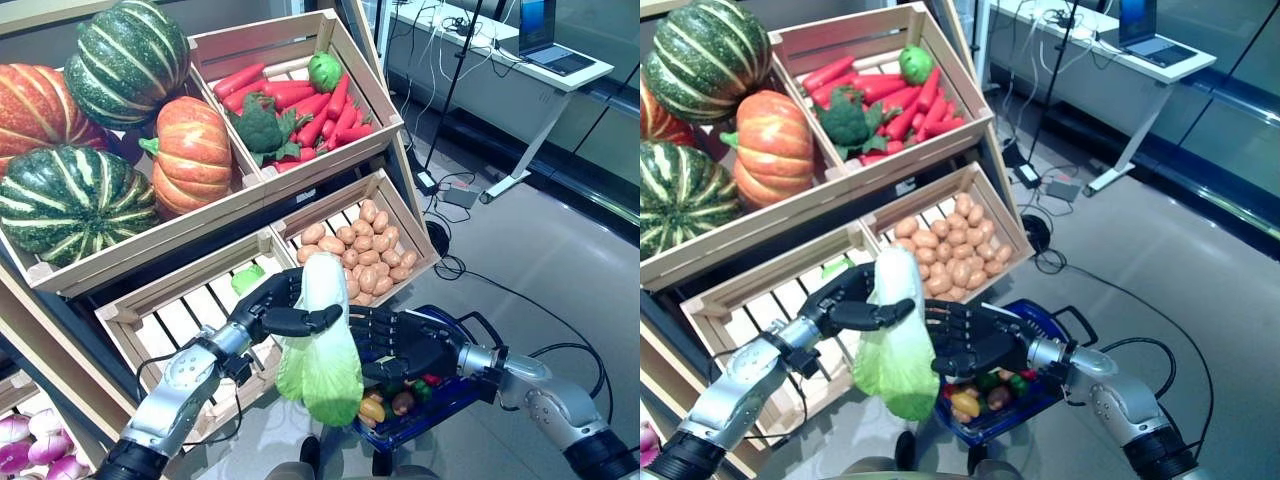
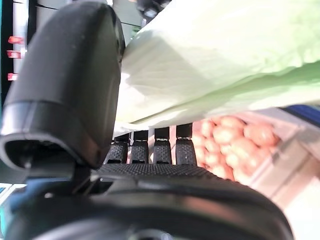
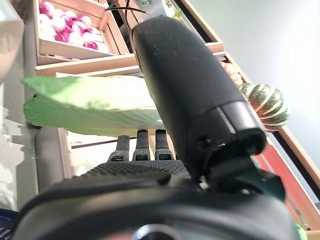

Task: Put vegetables into the basket

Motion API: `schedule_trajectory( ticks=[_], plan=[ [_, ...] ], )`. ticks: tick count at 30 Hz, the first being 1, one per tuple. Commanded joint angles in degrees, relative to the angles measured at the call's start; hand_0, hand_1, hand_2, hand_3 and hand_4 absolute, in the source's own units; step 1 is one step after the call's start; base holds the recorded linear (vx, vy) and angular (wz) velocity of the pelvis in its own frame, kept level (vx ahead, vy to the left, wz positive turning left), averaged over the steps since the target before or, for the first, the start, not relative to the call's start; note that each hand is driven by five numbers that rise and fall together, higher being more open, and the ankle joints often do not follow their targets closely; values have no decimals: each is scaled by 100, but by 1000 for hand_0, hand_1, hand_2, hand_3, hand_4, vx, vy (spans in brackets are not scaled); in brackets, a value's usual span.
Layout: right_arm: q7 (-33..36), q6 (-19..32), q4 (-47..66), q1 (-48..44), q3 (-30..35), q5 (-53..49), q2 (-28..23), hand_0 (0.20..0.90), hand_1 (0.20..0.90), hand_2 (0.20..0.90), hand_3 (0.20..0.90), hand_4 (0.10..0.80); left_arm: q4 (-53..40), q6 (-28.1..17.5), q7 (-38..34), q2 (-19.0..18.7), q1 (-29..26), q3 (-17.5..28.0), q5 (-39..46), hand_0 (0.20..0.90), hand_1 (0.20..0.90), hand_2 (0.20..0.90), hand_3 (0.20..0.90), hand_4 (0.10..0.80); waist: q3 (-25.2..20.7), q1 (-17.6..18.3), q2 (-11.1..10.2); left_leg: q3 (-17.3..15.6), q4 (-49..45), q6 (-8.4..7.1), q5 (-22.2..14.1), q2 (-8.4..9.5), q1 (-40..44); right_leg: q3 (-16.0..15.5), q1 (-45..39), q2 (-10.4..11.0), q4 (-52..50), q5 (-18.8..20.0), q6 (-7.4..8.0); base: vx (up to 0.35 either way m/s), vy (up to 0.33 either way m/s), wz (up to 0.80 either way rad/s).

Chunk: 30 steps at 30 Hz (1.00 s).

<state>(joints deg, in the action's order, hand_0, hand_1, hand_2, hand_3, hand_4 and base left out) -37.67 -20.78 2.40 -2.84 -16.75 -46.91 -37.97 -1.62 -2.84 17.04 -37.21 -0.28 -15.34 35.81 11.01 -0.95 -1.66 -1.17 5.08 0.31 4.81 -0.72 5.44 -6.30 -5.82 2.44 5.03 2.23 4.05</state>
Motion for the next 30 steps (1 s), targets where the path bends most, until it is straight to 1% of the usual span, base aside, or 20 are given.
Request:
schedule_trajectory(
  ticks=[1,3,6,9,10,15,22,27,30],
  plan=[
    [-112,-35,298,-252,-521,-75,176,900,900,900,900,800,-862,-948,345,423,-1079,-117,1023,300,300,300,300,400,-576,-5,-153,60,-55,-105,-697,155,171,-116,-100,318,-83,-10,361,-1,-1,-6],
    [9,-103,276,-250,-547,-34,220,900,900,900,900,800,-902,-981,395,474,-1097,-140,1124,300,300,300,300,400,-578,0,-155,55,-54,-108,-696,150,175,-120,-101,317,-87,-11,359,-5,-1,-10],
    [211,-142,217,-228,-634,21,350,900,900,900,900,800,-1028,-1061,407,657,-1159,-261,1225,300,300,300,300,400,-583,16,-160,69,-49,-104,-708,148,184,-85,-105,307,-92,-25,354,-6,-8,-6],
    [375,-216,169,-267,-671,-22,417,900,900,900,900,800,-1052,-1134,406,737,-1214,-301,1295,300,300,300,300,400,-582,20,-162,68,-47,-101,-711,147,191,-74,-109,305,-95,-28,349,0,0,0],
    [559,-243,102,-290,-701,-31,480,900,900,900,900,800,-1072,-1152,395,800,-1255,-320,1341,300,300,300,300,400,-588,21,-164,83,-44,-102,-715,151,200,-65,-113,303,-99,-34,347,0,0,0],
    [907,-390,-20,-279,-785,35,682,900,900,900,900,800,-1141,-1196,351,955,-1274,-367,1187,300,300,300,300,400,-617,23,-162,99,-9,-97,-708,144,208,-47,-125,298,-82,-36,341,0,0,0],
    [784,-777,-222,-259,-973,212,800,900,900,900,900,800,-1197,-1288,436,1014,-1345,-334,1173,300,300,300,300,400,-661,-1,-184,109,-10,-106,-700,141,194,-46,-114,301,-73,-31,331,0,0,0],
    [759,-1000,-395,-232,-1088,356,847,900,900,900,900,800,-1311,-1422,488,1008,-1384,-348,954,300,300,300,300,400,-677,-14,-187,118,-8,-109,-693,142,178,-45,-109,296,-64,-34,315,0,0,0],
    [647,-1114,-540,-194,-1154,560,870,900,900,900,900,800,-1382,-1479,525,992,-1417,-317,981,300,300,300,300,400,-690,-13,-190,127,-8,-108,-694,143,174,-31,-104,293,-61,-31,309,0,0,0]
  ],
)
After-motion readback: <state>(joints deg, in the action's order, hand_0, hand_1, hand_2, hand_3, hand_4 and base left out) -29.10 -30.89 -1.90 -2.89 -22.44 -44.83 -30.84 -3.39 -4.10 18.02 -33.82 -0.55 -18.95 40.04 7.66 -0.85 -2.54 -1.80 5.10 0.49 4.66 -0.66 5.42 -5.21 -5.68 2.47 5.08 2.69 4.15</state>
